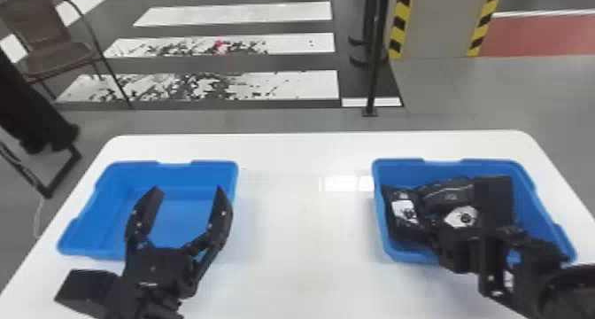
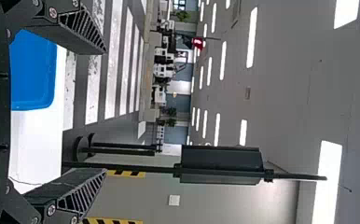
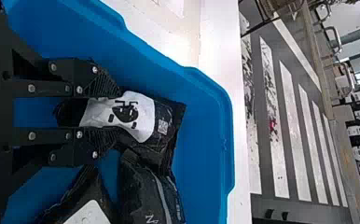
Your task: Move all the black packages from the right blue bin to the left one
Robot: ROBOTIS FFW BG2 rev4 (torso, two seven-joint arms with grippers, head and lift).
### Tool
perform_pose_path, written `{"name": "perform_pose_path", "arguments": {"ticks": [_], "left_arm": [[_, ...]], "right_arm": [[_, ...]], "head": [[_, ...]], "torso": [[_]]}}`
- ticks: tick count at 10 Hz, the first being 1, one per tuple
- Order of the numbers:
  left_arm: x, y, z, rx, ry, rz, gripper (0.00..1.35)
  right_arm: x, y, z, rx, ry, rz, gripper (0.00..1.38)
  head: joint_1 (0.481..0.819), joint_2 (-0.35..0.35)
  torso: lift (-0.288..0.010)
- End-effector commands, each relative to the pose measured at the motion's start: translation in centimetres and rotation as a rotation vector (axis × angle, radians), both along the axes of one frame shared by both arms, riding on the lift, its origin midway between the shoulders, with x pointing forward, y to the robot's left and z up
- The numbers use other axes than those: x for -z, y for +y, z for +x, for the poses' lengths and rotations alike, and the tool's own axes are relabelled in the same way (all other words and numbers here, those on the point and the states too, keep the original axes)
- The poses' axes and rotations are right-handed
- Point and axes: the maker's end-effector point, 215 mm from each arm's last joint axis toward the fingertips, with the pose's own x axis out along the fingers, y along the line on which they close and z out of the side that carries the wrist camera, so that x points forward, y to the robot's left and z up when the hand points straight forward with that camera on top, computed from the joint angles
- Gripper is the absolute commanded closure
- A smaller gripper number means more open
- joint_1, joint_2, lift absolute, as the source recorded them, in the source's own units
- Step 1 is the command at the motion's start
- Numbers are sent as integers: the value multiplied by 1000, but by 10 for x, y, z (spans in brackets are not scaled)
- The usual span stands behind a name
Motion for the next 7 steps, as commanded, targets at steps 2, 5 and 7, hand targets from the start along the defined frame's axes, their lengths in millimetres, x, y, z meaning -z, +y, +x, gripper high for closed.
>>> {"name": "perform_pose_path", "arguments": {"ticks": [2, 5, 7], "left_arm": [[-4, 1, -1, -2, -18, -9, 151], [-6, -3, -2, 2, -27, -136, 150], [-5, -5, -1, 2, -24, -178, 151]], "right_arm": [[0, 0, -7, 21, -9, 69, 1133], [-60, -7, 5, 22, -177, 144, 1133], [-112, 0, 14, -10, -294, 188, 1133]], "head": [[695, 101], [695, 99], [695, 93]], "torso": [[-154], [-154], [-154]]}}
